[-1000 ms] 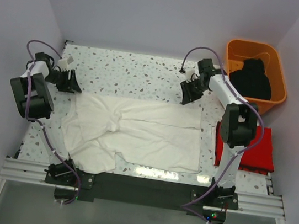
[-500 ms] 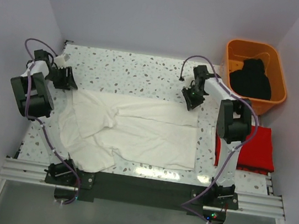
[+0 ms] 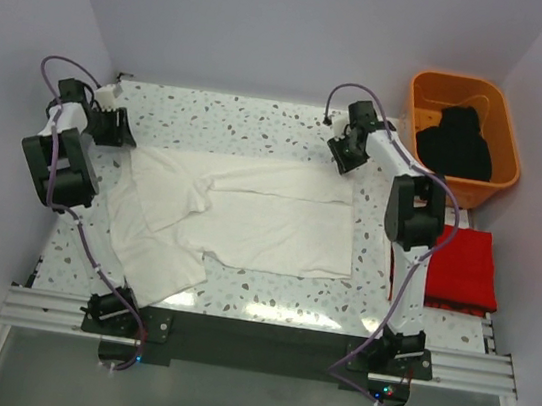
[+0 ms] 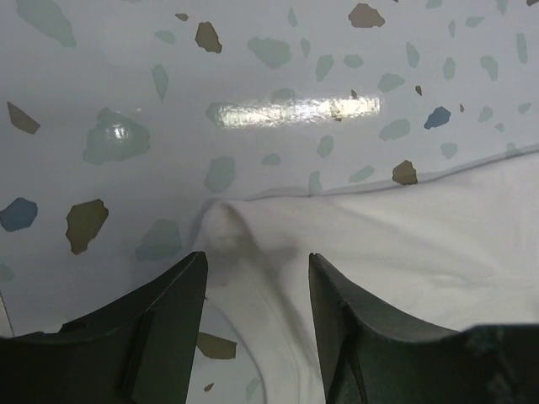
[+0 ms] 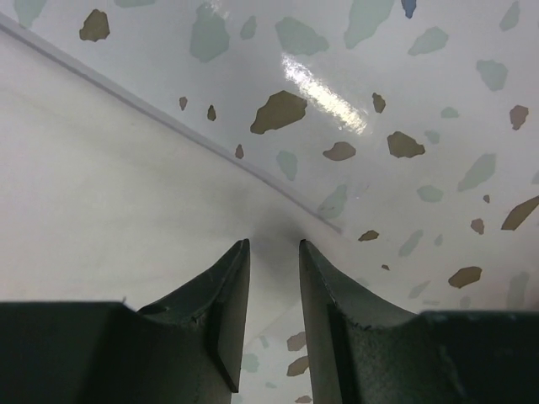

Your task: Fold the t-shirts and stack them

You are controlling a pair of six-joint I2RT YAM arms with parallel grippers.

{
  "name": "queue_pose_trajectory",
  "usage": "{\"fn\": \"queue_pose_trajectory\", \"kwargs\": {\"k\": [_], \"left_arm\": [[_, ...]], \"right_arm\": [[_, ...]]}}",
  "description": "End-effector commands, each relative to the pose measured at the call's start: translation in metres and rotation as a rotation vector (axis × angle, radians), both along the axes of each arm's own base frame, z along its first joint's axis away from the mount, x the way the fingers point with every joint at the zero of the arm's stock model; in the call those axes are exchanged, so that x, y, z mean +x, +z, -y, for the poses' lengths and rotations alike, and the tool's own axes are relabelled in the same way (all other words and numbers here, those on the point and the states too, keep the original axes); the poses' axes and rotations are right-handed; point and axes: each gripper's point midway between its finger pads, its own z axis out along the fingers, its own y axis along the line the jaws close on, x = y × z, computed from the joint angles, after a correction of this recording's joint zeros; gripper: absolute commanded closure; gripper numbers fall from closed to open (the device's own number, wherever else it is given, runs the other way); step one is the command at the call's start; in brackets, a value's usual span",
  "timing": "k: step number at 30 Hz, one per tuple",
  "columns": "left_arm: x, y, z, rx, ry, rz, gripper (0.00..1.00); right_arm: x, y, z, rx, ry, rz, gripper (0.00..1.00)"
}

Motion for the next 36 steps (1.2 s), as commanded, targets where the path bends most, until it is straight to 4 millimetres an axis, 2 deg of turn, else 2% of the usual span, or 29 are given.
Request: {"fn": "queue_pose_trajectory", "kwargs": {"k": [1, 3, 4, 6, 7, 9, 10, 11, 15, 21, 22, 23, 24, 25, 26, 27, 29, 31, 32, 33, 35, 36], "left_arm": [[0.007, 0.082, -0.007, 0.148, -0.077, 0.203, 0.44], [-0.008, 0.096, 0.011, 0.193, -0.17, 0.211, 0.46], [-0.02, 0.085, 0.02, 0.206, -0.196, 0.17, 0.47], [-0.034, 0.081, 0.044, 0.228, -0.266, 0.139, 0.5], [-0.048, 0.065, 0.051, 0.238, -0.293, 0.09, 0.51], [-0.055, 0.059, 0.068, 0.245, -0.327, 0.078, 0.55], [-0.064, 0.045, 0.072, 0.245, -0.328, 0.039, 0.56], [-0.065, 0.04, 0.08, 0.248, -0.347, 0.031, 0.58], [-0.071, 0.015, 0.081, 0.247, -0.317, -0.039, 0.61], [-0.073, -0.019, 0.063, 0.308, -0.268, -0.15, 0.65], [-0.069, -0.021, 0.059, 0.325, -0.255, -0.147, 0.66], [-0.069, -0.033, 0.059, 0.318, -0.259, -0.172, 0.66], [-0.059, -0.032, 0.057, 0.319, -0.249, -0.161, 0.67], [-0.053, -0.035, 0.057, 0.314, -0.246, -0.16, 0.67], [-0.052, -0.051, 0.056, 0.296, -0.244, -0.193, 0.68], [-0.034, -0.044, 0.054, 0.294, -0.228, -0.164, 0.68], [-0.019, -0.046, 0.054, 0.269, -0.225, -0.149, 0.68], [0.005, -0.046, 0.051, 0.264, -0.207, -0.115, 0.67], [0.009, -0.055, 0.053, 0.249, -0.213, -0.125, 0.66], [0.026, -0.043, 0.048, 0.257, -0.201, -0.083, 0.65], [0.037, -0.039, 0.05, 0.245, -0.212, -0.067, 0.6], [0.05, -0.024, 0.049, 0.253, -0.215, -0.021, 0.58]], "right_arm": [[0.011, 0.076, -0.003, 0.047, 0.031, 0.169, 0.66], [-0.004, 0.085, -0.01, 0.073, 0.052, 0.152, 0.65], [-0.014, 0.087, -0.013, 0.088, 0.062, 0.135, 0.65], [-0.032, 0.082, -0.02, 0.091, 0.084, 0.08, 0.65], [-0.042, 0.074, -0.021, 0.086, 0.09, 0.045, 0.65], [-0.052, 0.064, -0.027, 0.085, 0.098, 0.009, 0.66], [-0.058, 0.05, -0.026, 0.074, 0.093, -0.024, 0.66], [-0.06, 0.045, -0.028, 0.061, 0.094, -0.029, 0.66], [-0.059, 0.021, -0.023, 0.009, 0.074, -0.053, 0.66], [-0.046, -0.017, -0.004, -0.12, 0.04, -0.072, 0.69], [-0.036, -0.018, -0.002, -0.134, 0.026, -0.042, 0.69], [-0.03, -0.019, 0.001, -0.152, 0.016, -0.026, 0.69], [-0.023, -0.025, 0.003, -0.168, 0.003, -0.012, 0.69], [-0.011, -0.023, 0.008, -0.196, -0.019, 0.029, 0.69], [0.0, -0.024, 0.007, -0.199, -0.028, 0.068, 0.69], [0.007, -0.025, 0.007, -0.211, -0.032, 0.082, 0.69], [0.029, -0.029, 0.007, -0.237, -0.049, 0.117, 0.69], [0.051, -0.029, 0.008, -0.252, -0.057, 0.166, 0.69], [0.058, -0.028, 0.006, -0.253, -0.057, 0.185, 0.69], [0.064, -0.028, 0.007, -0.255, -0.055, 0.198, 0.69], [0.082, -0.019, 0.005, -0.263, -0.051, 0.256, 0.68], [0.087, -0.013, 0.003, -0.254, -0.045, 0.274, 0.66]]}}
